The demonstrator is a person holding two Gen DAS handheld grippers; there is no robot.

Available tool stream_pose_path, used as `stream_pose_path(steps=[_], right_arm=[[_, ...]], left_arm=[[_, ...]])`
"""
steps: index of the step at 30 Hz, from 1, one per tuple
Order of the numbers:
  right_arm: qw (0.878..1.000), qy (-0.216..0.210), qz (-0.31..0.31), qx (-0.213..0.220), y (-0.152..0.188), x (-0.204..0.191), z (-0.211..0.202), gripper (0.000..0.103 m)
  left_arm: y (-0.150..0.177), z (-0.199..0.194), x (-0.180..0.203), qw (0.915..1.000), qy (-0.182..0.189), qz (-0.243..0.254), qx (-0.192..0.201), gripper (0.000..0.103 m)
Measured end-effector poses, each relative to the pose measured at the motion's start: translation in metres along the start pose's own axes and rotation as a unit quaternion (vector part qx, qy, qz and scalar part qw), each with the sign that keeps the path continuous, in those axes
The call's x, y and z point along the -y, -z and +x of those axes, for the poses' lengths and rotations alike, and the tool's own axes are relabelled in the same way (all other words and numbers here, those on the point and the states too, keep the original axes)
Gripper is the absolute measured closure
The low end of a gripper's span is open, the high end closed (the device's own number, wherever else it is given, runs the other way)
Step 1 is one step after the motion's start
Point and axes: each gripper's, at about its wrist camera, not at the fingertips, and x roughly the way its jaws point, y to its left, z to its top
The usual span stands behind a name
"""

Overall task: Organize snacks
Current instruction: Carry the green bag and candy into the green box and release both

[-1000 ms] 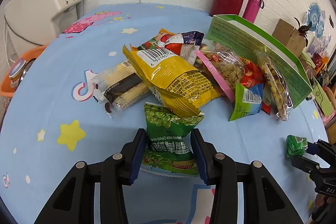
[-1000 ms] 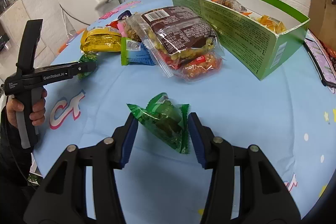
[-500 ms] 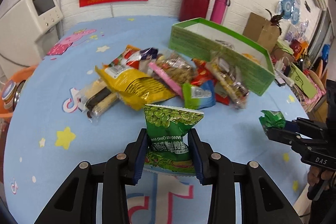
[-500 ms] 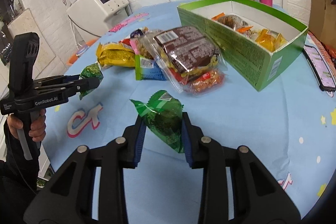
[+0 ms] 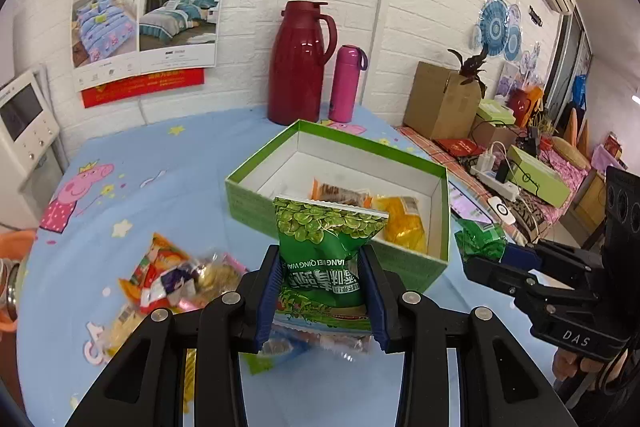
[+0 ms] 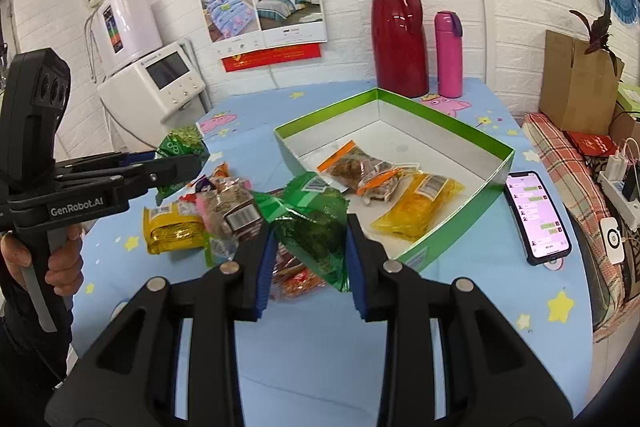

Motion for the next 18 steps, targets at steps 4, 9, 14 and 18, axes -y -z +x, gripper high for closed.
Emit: stream_pose_path(steps=[4,9,14,18], right_arm=[[1.0,0.021,0.011,0.001,-0.013,0.018,0.016,0.068],[0.999,0.042,0.013,-0.004,-0.023,0.038,0.039,0.068],[0.998,0.051,0.015,-0.017,-0.032,0.055,0.072,0.068],[0.998,0.057,0.015,-0.029,-0.038,0.067,0.095,0.068]], left_arm=[[-0.027,0.029,0.008,1.0,0.007,0.001,0.002,0.065],[-0.045,0.073,0.011,0.9999,0.002,0.007,-0.01,0.065],[-0.055,0.116,0.007,0.9994,-0.006,0.009,-0.032,0.065],[-0.06,0.142,0.001,0.9989,-0.01,0.006,-0.045,0.065]])
